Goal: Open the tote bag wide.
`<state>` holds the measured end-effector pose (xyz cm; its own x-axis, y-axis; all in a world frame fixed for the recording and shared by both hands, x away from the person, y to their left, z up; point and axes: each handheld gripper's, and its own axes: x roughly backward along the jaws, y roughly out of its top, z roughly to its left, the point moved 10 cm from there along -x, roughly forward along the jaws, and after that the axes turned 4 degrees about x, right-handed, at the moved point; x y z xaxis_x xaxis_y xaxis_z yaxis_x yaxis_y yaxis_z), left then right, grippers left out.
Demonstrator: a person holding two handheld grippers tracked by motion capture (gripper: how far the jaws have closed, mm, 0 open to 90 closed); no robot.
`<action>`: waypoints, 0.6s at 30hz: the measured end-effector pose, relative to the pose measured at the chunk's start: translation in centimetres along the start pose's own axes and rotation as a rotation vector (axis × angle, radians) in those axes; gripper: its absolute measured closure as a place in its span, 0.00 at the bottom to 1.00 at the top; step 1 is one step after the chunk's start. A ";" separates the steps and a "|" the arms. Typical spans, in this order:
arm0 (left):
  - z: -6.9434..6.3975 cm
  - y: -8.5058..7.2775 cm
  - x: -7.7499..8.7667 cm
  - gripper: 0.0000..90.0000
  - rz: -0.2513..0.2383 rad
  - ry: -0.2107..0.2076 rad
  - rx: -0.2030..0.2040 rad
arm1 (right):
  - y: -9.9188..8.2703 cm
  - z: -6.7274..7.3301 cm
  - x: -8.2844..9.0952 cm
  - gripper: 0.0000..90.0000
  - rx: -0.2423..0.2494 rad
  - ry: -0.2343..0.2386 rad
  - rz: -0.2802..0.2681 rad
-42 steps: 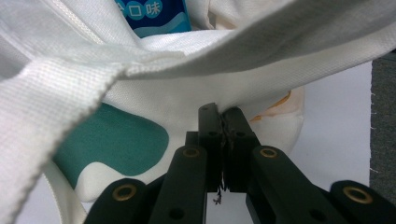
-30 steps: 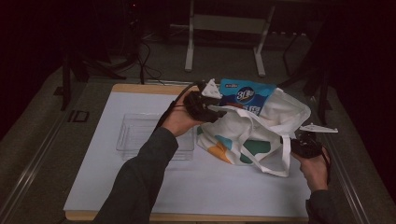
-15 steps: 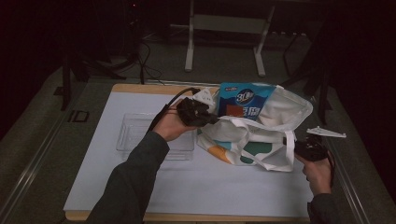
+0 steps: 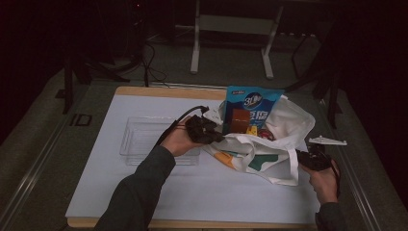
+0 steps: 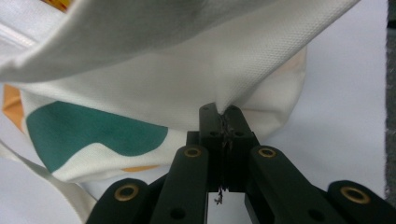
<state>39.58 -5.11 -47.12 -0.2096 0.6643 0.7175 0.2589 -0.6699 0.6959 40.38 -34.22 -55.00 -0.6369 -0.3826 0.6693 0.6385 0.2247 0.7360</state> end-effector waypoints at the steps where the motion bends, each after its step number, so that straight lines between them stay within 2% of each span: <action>1: -0.1 -0.2 -0.3 0.97 0.005 -0.008 0.005 | -0.3 -0.1 -0.2 0.99 -0.005 -0.001 0.007; 3: -0.1 -0.6 -0.9 0.97 0.009 -0.019 0.023 | -0.7 -0.2 -0.6 0.99 -0.012 -0.002 0.020; 5: 0.1 -1.3 -1.6 0.97 0.038 -0.016 0.029 | -1.1 -0.3 -1.0 0.99 -0.017 -0.004 0.035; 10: 0.4 -2.9 -3.0 0.97 0.119 0.014 0.035 | -2.2 -0.4 -1.9 0.99 -0.018 -0.022 0.076; 11: 0.4 -2.9 -3.0 0.97 0.119 0.014 0.035 | -2.2 -0.4 -1.9 0.99 -0.018 -0.022 0.076; 13: 1.2 -3.8 -3.7 0.97 0.142 0.026 0.063 | -2.5 -0.5 -2.3 0.99 -0.021 -0.034 0.095; 14: 1.4 -3.9 -3.8 0.97 0.135 0.025 0.087 | -2.5 -0.5 -2.3 0.99 -0.017 -0.037 0.096; 18: 2.1 -4.6 -4.3 0.97 0.163 0.043 0.117 | -2.6 -0.6 -2.5 0.99 -0.024 -0.039 0.108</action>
<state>41.25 -4.16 -53.51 -0.1954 0.5337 0.8228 0.3998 -0.7227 0.5638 40.57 -34.36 -58.69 -0.5799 -0.3224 0.7482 0.7139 0.2414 0.6573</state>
